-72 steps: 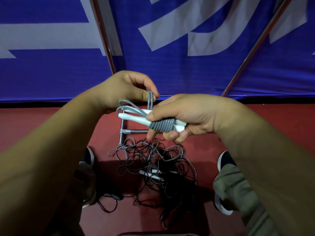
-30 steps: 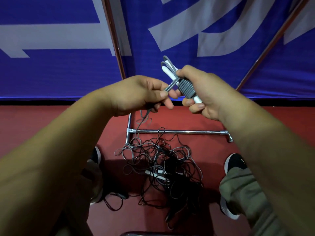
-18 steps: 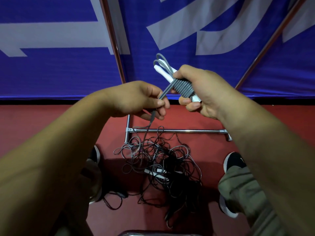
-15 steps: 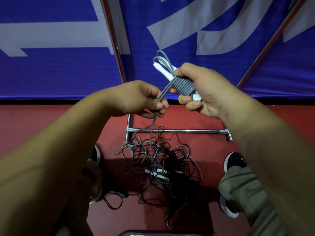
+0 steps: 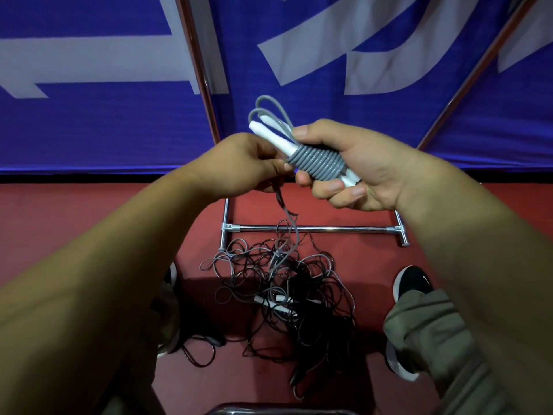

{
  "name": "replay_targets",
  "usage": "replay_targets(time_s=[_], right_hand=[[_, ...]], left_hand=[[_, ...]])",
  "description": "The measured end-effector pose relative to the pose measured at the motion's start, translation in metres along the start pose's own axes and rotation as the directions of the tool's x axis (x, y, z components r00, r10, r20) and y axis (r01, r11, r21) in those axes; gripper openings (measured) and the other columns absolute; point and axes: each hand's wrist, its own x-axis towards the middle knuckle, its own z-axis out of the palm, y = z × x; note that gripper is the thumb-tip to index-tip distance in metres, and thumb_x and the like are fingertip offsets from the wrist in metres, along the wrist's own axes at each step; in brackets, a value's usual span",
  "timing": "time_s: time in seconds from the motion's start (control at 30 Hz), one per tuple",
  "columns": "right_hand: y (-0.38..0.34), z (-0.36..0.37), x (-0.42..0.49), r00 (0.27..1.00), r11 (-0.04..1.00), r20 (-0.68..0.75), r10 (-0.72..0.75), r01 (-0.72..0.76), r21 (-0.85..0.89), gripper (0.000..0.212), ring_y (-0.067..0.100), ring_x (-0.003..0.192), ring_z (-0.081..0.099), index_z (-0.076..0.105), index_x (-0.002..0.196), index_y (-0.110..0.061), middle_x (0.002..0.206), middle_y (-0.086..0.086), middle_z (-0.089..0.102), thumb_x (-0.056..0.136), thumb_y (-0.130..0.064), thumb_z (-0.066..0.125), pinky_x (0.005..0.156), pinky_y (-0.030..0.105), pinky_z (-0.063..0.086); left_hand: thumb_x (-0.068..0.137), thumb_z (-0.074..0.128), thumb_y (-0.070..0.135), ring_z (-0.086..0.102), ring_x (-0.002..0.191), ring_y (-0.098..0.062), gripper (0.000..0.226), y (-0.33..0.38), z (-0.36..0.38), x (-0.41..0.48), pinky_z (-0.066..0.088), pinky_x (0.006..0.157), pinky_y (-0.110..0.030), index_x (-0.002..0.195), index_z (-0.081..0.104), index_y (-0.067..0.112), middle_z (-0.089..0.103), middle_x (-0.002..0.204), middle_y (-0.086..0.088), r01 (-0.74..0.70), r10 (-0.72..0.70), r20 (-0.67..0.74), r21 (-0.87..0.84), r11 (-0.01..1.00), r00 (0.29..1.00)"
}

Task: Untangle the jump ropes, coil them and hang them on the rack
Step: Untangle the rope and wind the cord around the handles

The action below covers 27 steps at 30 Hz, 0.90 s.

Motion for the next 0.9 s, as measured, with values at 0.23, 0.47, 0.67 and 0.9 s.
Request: replay_targets(time_s=[0.23,0.47,0.67,0.9], right_hand=[[0.004,0.001,-0.005,0.97,0.98,0.161,0.182,-0.165,-0.112,0.044,0.008,0.038,0.039,0.056,0.108,-0.007,0.075,0.012,0.065,0.082,-0.038,0.07,0.029,0.013,0.024],[0.008,0.003,-0.001,0.926,0.89,0.16,0.342,-0.264,-0.371,0.023,0.012,0.043,0.038,0.06,0.109,-0.015,0.086,0.017,0.068,0.1,-0.033,0.068,0.034,0.013,0.024],[0.011,-0.003,0.008,0.969,0.801,-0.13,0.208,-0.245,-0.546,0.027,0.014,0.051,0.05,0.062,0.111,-0.013,0.103,0.011,0.082,0.103,-0.039,0.066,0.038,0.018,0.036],[0.015,-0.02,0.023,0.882,0.845,-0.464,-0.079,-0.188,-0.501,0.021,0.012,0.048,0.045,0.066,0.094,-0.011,0.069,-0.002,0.069,0.095,-0.033,0.067,0.043,0.021,0.034]], left_hand=[[0.089,0.074,0.001,0.074,0.088,-0.015,0.014,-0.001,-0.012,-0.008,0.059,0.077,-0.029,0.102,0.074,0.007,0.078,0.097,-0.003,-0.176,0.187,0.054,-0.166,0.97,0.981],[0.076,0.082,0.002,0.076,0.104,-0.029,0.014,0.014,-0.012,-0.006,0.061,0.091,-0.034,0.085,0.073,0.007,0.077,0.1,-0.015,-0.158,0.167,-0.009,-0.384,0.91,0.986],[0.084,0.083,0.0,0.076,0.091,-0.017,0.016,0.024,-0.022,-0.01,0.061,0.087,-0.03,0.09,0.079,0.014,0.078,0.09,-0.003,-0.245,0.247,-0.054,0.031,0.969,0.968],[0.086,0.084,0.01,0.073,0.085,-0.001,0.038,0.022,-0.016,-0.016,0.061,0.084,-0.033,0.116,0.069,0.029,0.077,0.096,0.012,-0.103,0.106,0.007,0.314,0.944,0.994]])
